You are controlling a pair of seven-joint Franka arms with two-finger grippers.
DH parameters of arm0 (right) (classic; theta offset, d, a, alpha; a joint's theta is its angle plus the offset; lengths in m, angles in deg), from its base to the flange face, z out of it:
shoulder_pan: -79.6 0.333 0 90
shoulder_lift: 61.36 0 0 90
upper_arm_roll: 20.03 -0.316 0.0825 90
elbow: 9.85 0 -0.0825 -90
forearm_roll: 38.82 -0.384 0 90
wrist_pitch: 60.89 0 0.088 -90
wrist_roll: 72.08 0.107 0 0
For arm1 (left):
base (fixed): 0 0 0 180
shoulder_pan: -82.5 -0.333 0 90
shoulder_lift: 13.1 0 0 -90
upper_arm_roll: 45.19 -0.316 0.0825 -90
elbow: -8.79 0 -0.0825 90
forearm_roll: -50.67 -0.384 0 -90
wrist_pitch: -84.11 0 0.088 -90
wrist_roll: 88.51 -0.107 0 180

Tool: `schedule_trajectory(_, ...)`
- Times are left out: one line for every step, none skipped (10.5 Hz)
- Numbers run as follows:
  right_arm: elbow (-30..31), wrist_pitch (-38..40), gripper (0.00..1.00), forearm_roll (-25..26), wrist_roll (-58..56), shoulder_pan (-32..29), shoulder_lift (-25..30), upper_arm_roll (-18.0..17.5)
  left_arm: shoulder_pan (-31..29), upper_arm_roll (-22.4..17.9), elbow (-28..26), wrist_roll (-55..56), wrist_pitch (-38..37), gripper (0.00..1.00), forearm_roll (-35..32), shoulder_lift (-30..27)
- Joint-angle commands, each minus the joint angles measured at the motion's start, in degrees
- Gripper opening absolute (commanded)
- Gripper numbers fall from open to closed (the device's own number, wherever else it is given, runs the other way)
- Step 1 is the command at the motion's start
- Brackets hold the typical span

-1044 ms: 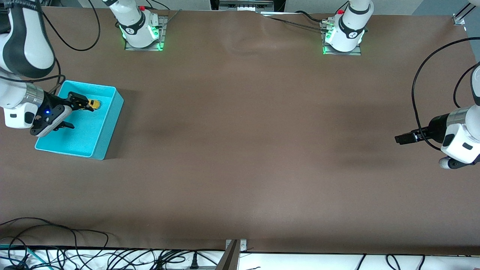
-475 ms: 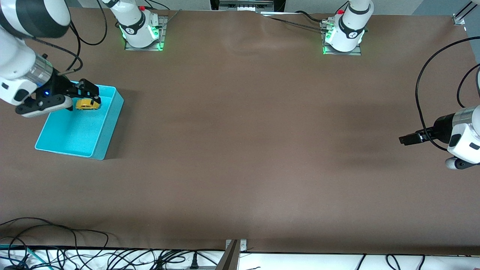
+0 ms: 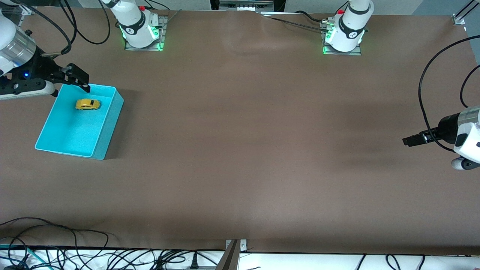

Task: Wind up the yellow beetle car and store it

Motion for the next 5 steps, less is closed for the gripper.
schedule_trajectory(-9.30, 7.03, 1.00, 0.99, 4.53, 3.76, -2.41, 2.83, -0.15, -0.09, 1.09, -3.59, -0.33, 1.00, -1.23, -0.14)
schedule_trajectory(-9.14, 6.95, 1.00, 0.64, 3.92, 2.45, -2.41, 2.66, -0.32, -0.09, 1.09, -4.13, -0.33, 1.00, -1.23, -0.14)
schedule_trajectory(-9.05, 6.78, 1.00, 0.72, 2.69, 1.22, -2.50, 2.22, -0.93, -0.09, 1.09, -4.22, -0.33, 1.00, -1.06, -0.32)
schedule_trajectory(-8.97, 6.60, 1.00, 0.64, 2.07, -0.88, -2.59, 0.47, -1.11, -0.09, 1.09, -4.22, -0.33, 1.00, -1.06, -0.58)
schedule_trajectory(-8.97, 6.60, 1.00, 0.72, 2.07, -1.69, -2.67, -0.15, -1.38, -0.09, 1.09, -4.31, -0.33, 1.00, -1.14, -0.58)
